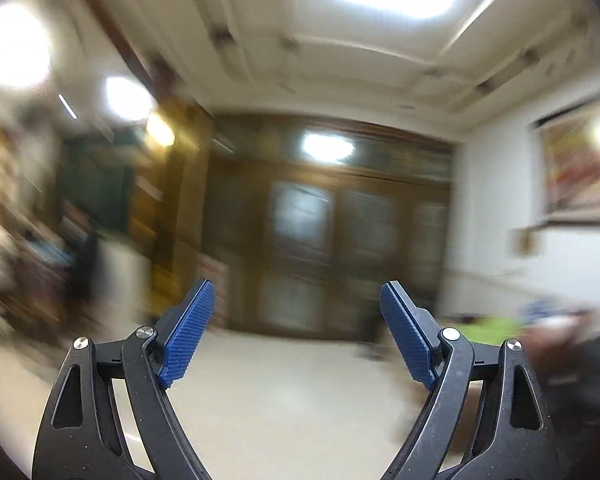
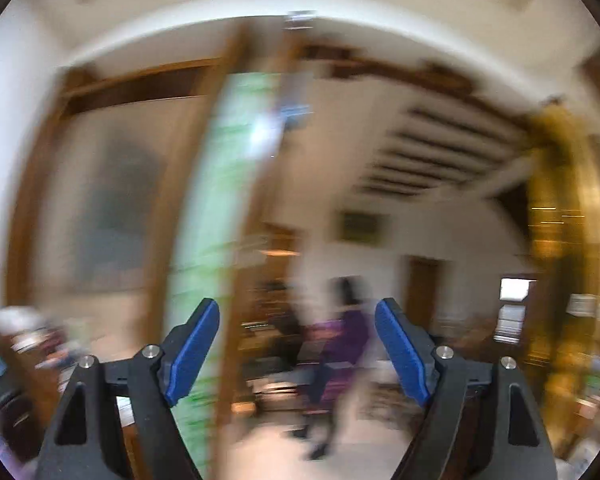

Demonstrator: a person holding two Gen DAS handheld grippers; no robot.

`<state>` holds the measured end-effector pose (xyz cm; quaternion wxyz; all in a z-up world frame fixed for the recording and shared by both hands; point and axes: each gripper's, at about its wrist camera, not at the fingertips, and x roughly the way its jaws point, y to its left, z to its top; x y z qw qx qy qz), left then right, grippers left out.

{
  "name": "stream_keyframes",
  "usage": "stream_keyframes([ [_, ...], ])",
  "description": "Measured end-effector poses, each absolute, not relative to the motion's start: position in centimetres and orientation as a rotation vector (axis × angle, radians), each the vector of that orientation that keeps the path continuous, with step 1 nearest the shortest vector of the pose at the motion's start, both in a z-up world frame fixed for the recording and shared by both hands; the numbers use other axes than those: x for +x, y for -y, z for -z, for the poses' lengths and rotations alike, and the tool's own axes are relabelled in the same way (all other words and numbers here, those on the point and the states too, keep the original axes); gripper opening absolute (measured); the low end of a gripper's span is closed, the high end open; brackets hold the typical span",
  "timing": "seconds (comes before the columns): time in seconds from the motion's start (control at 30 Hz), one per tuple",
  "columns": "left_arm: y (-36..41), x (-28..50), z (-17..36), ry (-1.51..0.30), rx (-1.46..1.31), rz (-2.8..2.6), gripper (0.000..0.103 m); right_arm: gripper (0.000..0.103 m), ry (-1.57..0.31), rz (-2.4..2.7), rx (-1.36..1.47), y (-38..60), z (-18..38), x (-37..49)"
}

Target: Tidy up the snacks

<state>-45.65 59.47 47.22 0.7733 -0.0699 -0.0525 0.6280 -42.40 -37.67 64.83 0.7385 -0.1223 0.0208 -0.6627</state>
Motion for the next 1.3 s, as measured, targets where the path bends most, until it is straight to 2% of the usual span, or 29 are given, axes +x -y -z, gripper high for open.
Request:
stream_keyframes([
  [0.23,-51.1,-41.1,-34.7,0.039,-0.327,-0.61,0.086,0.091,-0.176,0.634,-0.242,27.9,-44.7,-32.6],
  [0.4,-39.6,-29.1,-24.0,-0.271,-0.394,-0.133,0.086,0.091,-0.437,0.172,-0.123,20.3,-29.7,-24.5],
  [0.43,-37.2,-27.3,-23.6,-0.301,-0.395,-0.092,0.086,0.091,-0.476,0.101,-0.108,18.9,-27.2,-23.0],
  [0.47,-34.1,-24.9,-21.0,-0.353,-0.395,-0.016,0.086,0.091,-0.51,0.044,-0.1,17.2,-24.3,-21.5],
  [0.53,-29.7,-22.8,-20.2,-0.415,-0.384,0.058,0.086,0.091,-0.585,-0.058,-0.097,14.2,-19.3,-18.8],
  [0.63,-23.1,-18.4,-16.1,-0.527,-0.29,0.107,0.086,0.091,-0.677,-0.142,-0.091,11.7,-14.2,-15.5],
  [0.8,-16.0,-14.8,-11.9,-0.636,-0.121,0.116,0.086,0.091,-0.74,-0.17,-0.092,11.4,-10.4,-13.2],
  [0.9,-13.8,-14.0,-9.7,-0.666,-0.053,0.128,0.086,0.091,-0.699,-0.118,-0.175,12.1,-11.1,-12.2],
  [1.07,-17.3,-15.3,-13.2,-0.642,-0.033,0.145,0.086,0.093,-0.495,0.09,-0.512,13.6,-15.7,-9.6],
  [1.13,-18.4,-15.9,-14.4,-0.649,-0.066,0.208,0.086,0.093,-0.549,0.199,-0.666,14.7,-15.1,-7.9],
  [1.17,-18.7,-16.0,-14.6,-0.641,-0.072,0.221,0.086,0.092,-0.632,0.187,-0.633,15.6,-15.1,-7.6],
  [1.23,-19.3,-16.3,-14.9,-0.608,-0.075,0.21,0.086,0.091,-0.795,0.055,-0.347,18.3,-15.0,-9.7],
  [1.3,-19.1,-15.8,-14.7,-0.592,-0.075,0.203,0.086,0.091,-0.764,-0.031,-0.125,20.1,-15.1,-14.5],
])
